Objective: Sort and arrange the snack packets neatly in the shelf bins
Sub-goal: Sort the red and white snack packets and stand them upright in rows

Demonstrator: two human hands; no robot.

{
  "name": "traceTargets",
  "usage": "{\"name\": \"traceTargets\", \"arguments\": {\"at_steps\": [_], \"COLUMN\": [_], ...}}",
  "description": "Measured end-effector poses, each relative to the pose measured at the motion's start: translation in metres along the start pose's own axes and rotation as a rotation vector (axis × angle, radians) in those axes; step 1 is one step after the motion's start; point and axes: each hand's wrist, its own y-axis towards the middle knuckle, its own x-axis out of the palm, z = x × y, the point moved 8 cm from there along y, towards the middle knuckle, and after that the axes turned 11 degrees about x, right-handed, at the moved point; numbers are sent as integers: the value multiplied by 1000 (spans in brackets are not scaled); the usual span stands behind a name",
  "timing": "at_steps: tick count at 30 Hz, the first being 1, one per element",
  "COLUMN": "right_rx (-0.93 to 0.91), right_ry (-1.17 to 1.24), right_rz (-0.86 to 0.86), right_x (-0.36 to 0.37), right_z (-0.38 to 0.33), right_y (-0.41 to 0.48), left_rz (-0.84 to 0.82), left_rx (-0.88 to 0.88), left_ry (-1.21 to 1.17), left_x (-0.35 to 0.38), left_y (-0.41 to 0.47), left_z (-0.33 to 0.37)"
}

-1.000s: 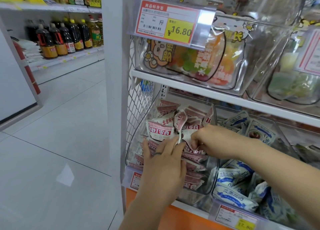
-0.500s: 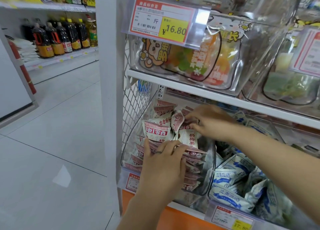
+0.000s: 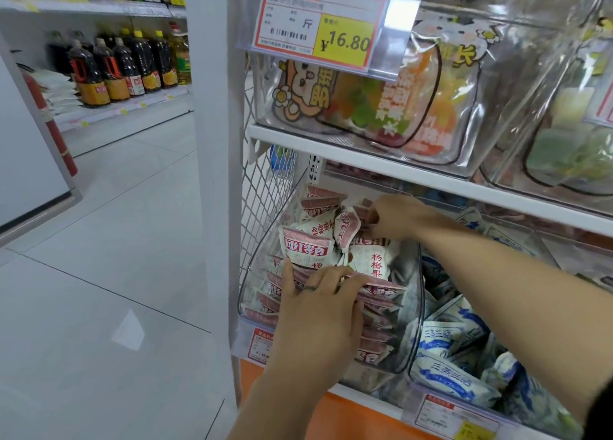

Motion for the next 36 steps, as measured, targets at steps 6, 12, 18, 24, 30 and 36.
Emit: {"name": "traceTargets", "arguments": {"at_steps": [6, 12, 18, 24, 30, 36], "right_rx": [-14, 12, 60, 135, 47, -48], "right_ry": [180, 113, 532, 806, 909, 1093], "right_rz": [160, 460, 574, 582, 558, 549], "right_x": [-15, -27, -18, 12, 2, 4], "right_z": [3, 18, 26, 25, 21, 36], "right_y": [-35, -102, -141, -166, -181, -196], "left_rz": [7, -68, -167, -136, 162, 111], "left_rx": [-8, -49, -68, -126, -261, -106], "left_ry": [-42, -50, -55, -102, -371, -354], "left_x": [-1, 2, -4, -15, -40, -48], "left_y": [1, 1, 3, 0, 3, 23], "left_z": [0, -1, 3, 3, -6, 14]}}
